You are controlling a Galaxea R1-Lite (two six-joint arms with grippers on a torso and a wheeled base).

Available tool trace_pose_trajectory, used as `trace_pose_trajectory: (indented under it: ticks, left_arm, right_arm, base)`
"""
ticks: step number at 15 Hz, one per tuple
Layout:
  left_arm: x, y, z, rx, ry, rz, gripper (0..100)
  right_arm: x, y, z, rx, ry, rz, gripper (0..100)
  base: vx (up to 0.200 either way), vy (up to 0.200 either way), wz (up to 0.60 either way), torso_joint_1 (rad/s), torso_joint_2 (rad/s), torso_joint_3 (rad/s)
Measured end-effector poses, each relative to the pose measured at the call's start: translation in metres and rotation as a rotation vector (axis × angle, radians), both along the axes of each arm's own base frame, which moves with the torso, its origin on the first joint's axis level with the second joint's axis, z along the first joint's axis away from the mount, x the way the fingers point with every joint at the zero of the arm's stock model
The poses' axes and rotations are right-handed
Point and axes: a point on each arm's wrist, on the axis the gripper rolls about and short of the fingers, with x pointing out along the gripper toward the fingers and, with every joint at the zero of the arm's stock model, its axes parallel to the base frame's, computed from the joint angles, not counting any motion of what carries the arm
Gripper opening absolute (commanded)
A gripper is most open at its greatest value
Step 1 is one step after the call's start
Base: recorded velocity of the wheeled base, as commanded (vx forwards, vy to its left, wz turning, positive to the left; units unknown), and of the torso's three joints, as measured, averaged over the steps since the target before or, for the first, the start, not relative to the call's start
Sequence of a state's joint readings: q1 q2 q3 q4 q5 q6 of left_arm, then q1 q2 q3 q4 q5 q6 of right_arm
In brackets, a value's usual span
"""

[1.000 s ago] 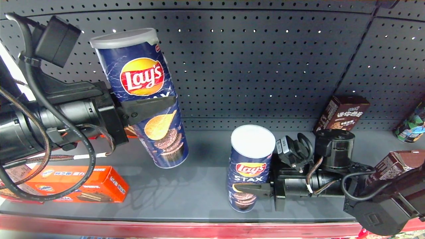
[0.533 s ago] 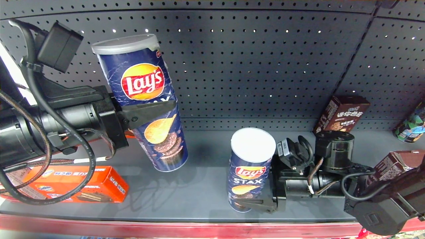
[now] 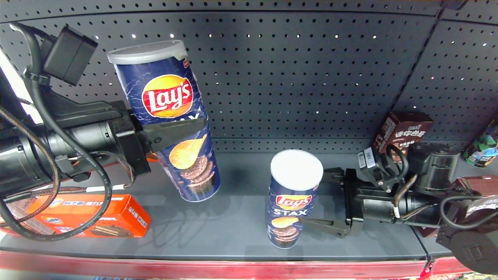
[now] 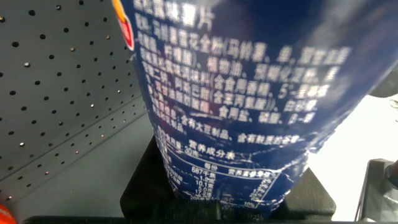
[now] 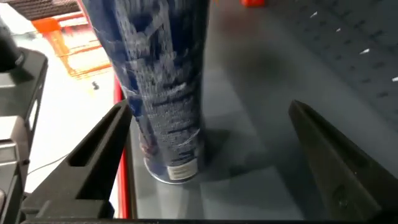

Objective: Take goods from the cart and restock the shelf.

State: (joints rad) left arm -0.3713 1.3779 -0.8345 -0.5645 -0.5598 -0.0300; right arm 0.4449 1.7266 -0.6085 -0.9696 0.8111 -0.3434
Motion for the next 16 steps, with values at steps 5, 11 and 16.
trace_pose_trajectory:
  ticks: [5,11,16]
  left_arm:
    - [-0.002,0.001,-0.004,0.005,0.011,0.000,0]
    - [-0.013,0.005,-0.002,-0.001,-0.002,0.001,0]
    - [-0.015,0.006,0.003,-0.008,-0.023,0.003,0]
  right_arm:
    - [-0.028,-0.025,0.034,0.032,-0.062,-0.090,100]
    - [-0.081,-0.073,0.082,0.132,-0.142,-0.372,100]
    - [-0.162,-0.130,0.072,0.176,-0.095,-0.965,100]
  base:
    - [0.000,0.000,0.00,0.000,0.00,0.000]
    - [0.000,0.000,0.00,0.000,0.00,0.000]
    - [0.000,0.000,0.00,0.000,0.00,0.000]
